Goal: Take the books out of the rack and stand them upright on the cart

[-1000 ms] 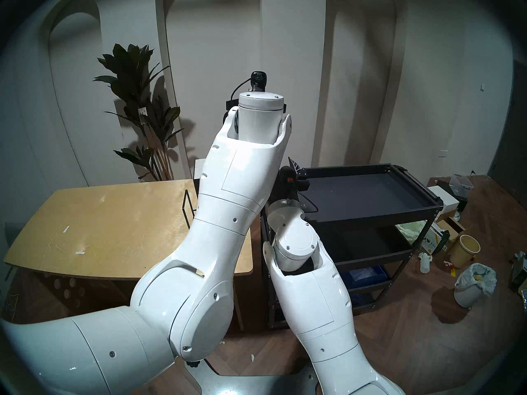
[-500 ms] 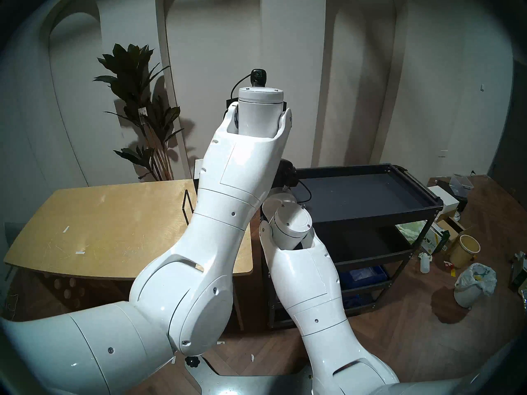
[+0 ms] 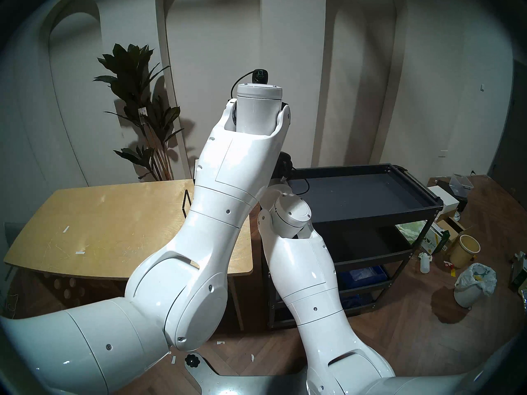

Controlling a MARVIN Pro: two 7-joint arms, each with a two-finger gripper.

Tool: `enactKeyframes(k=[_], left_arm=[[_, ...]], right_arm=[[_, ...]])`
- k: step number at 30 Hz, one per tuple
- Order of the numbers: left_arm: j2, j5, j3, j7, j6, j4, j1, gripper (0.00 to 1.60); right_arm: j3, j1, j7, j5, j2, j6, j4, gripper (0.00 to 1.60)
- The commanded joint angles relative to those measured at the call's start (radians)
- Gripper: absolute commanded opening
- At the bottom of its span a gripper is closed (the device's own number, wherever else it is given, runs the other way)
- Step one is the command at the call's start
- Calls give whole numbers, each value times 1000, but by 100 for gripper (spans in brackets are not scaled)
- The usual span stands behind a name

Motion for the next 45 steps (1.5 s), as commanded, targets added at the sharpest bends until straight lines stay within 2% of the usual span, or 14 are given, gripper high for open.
enactKeyframes(k=[1, 7, 13, 19, 29, 33, 39, 45], left_arm=[[-15, 1, 36, 43, -3, -18, -32, 0], [-21, -13, 47, 75, 0, 12, -44, 0], [-26, -29, 41, 98, -5, 58, -87, 0], [-36, -44, 49, 127, -13, 91, -104, 0], [-42, -66, 87, 187, -15, 97, -83, 0], [-50, -97, 81, 200, -2, 101, -79, 0], [-54, -138, 79, 224, 21, 100, -79, 0], [-52, -150, 109, 245, 27, 99, -81, 0]], right_arm=[[-5, 62, -3, -8, -28, -40, 31, 160], [-11, 80, 12, 1, -31, -61, 68, 160], [-42, 65, 8, -4, -34, -57, 59, 160], [-57, 57, -14, -28, -35, -93, 50, 160], [-42, 80, -95, -71, -26, -163, 82, 160], [-46, 94, -114, -83, -21, -194, 99, 160], [-49, 132, -155, -107, -16, -213, 137, 160], [-51, 168, -218, -145, -8, -218, 178, 160]])
